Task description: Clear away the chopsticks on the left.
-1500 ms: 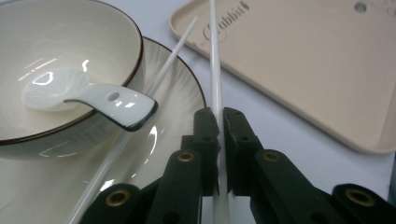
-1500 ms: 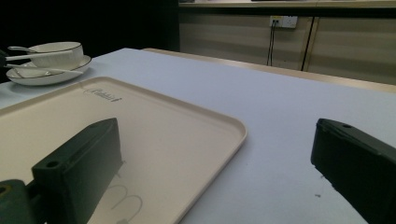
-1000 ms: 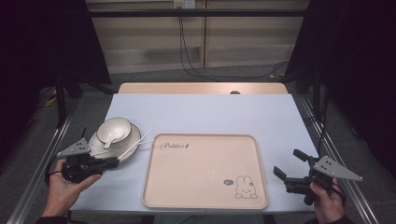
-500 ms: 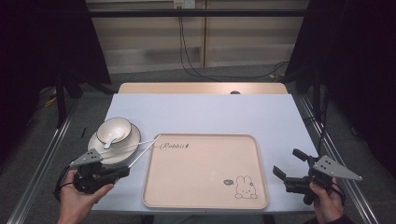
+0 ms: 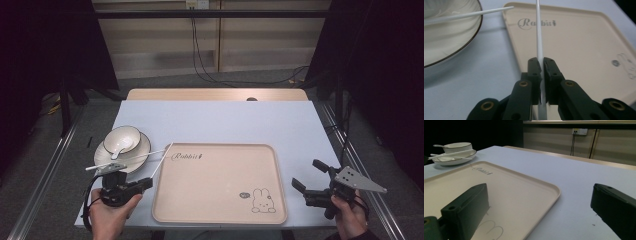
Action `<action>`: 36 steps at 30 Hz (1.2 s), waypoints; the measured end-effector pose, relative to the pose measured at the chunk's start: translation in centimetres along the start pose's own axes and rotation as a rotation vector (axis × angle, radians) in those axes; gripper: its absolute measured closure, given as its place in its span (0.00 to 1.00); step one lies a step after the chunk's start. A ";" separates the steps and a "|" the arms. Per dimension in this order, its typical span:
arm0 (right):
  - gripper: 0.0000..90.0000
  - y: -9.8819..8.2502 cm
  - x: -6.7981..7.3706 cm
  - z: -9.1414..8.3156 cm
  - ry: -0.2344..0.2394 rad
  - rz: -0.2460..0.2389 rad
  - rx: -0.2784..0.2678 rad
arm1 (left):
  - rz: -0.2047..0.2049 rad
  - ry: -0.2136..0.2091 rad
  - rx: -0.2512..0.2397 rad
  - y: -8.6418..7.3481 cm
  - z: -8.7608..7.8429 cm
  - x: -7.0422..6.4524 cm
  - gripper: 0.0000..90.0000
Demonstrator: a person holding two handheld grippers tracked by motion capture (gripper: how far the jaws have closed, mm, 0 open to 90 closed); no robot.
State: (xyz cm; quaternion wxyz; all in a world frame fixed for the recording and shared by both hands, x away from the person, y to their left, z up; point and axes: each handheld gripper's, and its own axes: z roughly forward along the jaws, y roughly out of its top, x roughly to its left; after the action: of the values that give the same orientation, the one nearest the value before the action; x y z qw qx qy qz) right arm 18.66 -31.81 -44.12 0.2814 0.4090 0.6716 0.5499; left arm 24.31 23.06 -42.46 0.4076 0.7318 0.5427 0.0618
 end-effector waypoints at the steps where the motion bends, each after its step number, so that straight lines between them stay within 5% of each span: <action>1: 0.01 0.0 0.0 0.0 0.002 0.002 0.002 | -0.020 0.004 -0.001 0.0 0.3 -0.1 0.94; 5: 0.01 0.0 0.0 0.0 0.001 0.004 0.001 | -0.056 0.022 0.019 0.1 1.1 -0.4 0.94; 12: 0.01 0.0 0.0 0.0 0.012 -0.003 0.007 | -0.033 0.080 0.038 0.8 3.1 -1.8 0.94; 18: 0.01 0.0 0.0 0.0 0.014 -0.005 0.008 | -0.019 0.068 0.050 0.7 4.4 -2.3 0.94; 28: 0.01 0.0 0.1 0.0 0.020 -0.013 0.011 | -0.033 0.100 0.116 0.0 6.3 -2.0 0.94; 36: 0.01 0.0 0.1 0.0 0.025 -0.020 0.016 | -0.036 0.115 0.124 -0.1 6.9 -2.0 0.94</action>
State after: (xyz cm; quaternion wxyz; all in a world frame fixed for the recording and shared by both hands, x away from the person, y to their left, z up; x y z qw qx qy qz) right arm 18.61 -31.70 -44.16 0.2753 0.3974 0.6835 0.5468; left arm 27.12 17.74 -46.36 0.3309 0.7409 0.5811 0.0626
